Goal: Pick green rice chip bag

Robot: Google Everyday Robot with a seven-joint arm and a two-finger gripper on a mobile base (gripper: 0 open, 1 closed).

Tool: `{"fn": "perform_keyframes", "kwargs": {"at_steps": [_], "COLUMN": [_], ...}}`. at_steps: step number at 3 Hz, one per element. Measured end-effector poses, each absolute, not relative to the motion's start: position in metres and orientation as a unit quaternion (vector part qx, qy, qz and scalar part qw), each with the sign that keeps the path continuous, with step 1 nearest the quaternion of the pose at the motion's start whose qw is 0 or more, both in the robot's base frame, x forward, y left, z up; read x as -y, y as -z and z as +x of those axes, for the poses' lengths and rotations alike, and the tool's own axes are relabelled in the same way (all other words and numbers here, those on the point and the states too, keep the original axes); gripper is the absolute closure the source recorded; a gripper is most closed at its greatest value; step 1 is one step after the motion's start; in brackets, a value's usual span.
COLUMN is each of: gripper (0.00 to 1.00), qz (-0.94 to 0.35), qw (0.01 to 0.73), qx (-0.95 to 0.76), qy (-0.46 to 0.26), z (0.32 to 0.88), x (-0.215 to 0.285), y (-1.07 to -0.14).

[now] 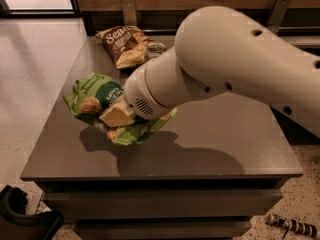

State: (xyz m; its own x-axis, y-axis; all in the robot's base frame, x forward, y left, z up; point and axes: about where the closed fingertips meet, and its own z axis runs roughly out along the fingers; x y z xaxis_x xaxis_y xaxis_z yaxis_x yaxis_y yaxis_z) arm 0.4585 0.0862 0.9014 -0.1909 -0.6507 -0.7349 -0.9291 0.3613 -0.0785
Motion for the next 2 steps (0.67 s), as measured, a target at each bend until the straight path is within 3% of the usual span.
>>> {"fn": "perform_keyframes", "kwargs": {"at_steps": [2], "gripper": [1.0], "qz": [-0.548], "qw": [0.402], "qx": [-0.705], "qy": [-0.201], "z": [0.464], "x": [-0.059], "y": [-0.968]}}
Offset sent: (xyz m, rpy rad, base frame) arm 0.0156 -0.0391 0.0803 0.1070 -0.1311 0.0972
